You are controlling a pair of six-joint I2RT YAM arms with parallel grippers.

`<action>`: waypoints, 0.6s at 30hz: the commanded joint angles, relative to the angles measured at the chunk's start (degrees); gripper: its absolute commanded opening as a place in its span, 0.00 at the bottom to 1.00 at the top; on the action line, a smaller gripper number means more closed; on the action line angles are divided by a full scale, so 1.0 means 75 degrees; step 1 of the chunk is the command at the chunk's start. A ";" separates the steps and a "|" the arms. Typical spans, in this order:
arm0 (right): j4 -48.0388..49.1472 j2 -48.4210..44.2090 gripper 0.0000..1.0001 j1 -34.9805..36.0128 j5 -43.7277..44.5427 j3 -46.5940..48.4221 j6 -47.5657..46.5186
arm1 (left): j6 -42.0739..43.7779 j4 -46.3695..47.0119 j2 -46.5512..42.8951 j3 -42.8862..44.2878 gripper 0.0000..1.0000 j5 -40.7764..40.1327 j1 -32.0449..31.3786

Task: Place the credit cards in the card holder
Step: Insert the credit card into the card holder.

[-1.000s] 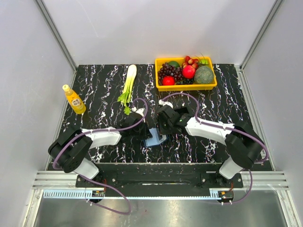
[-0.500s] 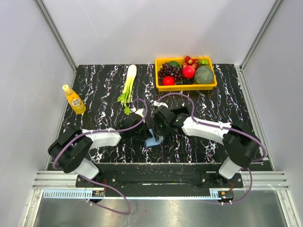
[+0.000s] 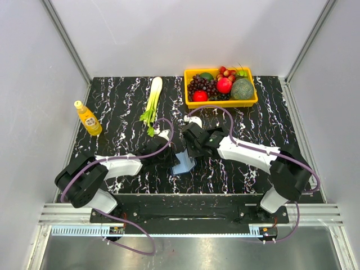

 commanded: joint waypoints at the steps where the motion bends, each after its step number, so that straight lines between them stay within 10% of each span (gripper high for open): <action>1: -0.0104 0.0023 0.00 0.0091 0.0215 0.0377 -0.0171 | 0.0211 -0.0871 0.0076 -0.0164 0.00 -0.0485 0.0001; 18: -0.1300 0.0996 0.00 0.0372 0.0941 0.1127 -0.1167 | 0.0258 -0.0871 0.0088 0.0000 0.00 -0.0415 0.0013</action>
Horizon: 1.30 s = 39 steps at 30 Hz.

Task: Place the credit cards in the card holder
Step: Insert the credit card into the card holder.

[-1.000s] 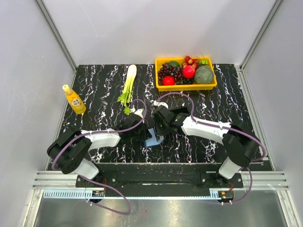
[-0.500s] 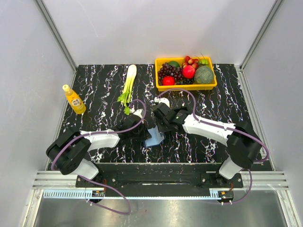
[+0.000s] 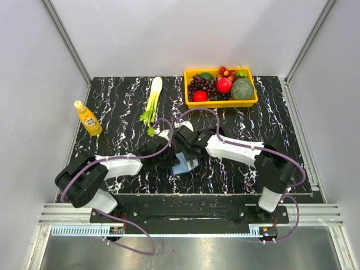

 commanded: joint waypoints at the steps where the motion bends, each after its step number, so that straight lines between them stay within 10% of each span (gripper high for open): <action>1: -0.0495 -0.0144 0.00 0.0060 0.0747 0.0364 -0.0416 | 0.0258 -0.0810 0.0088 -0.0035 0.00 -0.0415 0.0001; 23: 0.1484 -0.0800 0.00 0.0189 -0.1655 -0.0444 0.1365 | -0.0316 -0.0201 -0.0276 -0.0421 0.00 -0.0473 0.0013; 39: 0.0817 -0.0893 0.00 0.0318 -0.0931 -0.0151 0.0990 | -0.0130 -0.0130 -0.0170 -0.0234 0.00 -0.0321 0.0001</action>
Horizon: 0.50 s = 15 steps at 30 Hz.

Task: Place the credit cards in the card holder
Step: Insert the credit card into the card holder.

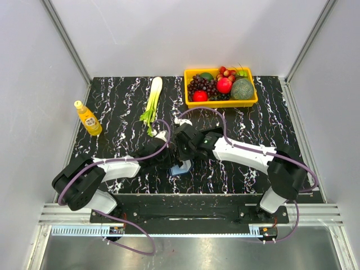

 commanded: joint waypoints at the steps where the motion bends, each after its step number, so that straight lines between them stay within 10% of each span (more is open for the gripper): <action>1: -0.0270 -0.0162 0.00 0.0181 0.0705 0.0038 -0.0041 | 0.0203 -0.0203 0.0107 0.0098 0.00 -0.0036 0.0013; 15: -0.0551 -0.2003 0.00 0.0181 0.1786 -0.0688 0.0088 | 0.0637 0.0559 0.0024 0.1222 0.02 0.0808 0.0001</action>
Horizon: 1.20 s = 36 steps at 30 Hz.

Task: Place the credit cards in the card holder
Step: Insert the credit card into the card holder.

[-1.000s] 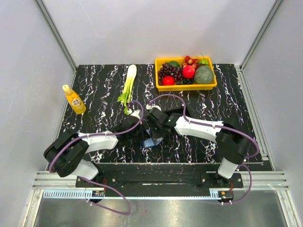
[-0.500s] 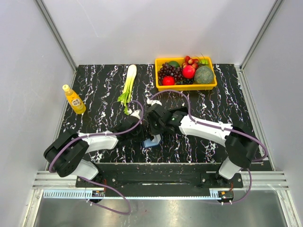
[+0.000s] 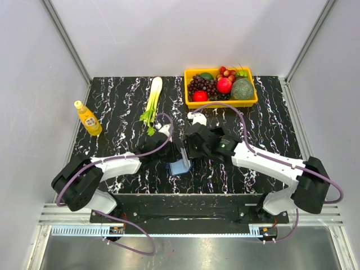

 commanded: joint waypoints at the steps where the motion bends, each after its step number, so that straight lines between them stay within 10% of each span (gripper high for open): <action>1: -0.0085 -0.0534 0.00 0.0044 0.0133 -0.0351 0.0120 | 0.0264 0.0582 0.0193 0.0803 0.02 0.0500 0.0001; 36: 0.0607 0.1128 0.00 0.0044 -0.0079 -0.0680 0.0554 | -0.0369 0.1286 0.1261 0.0465 0.00 0.0782 0.0048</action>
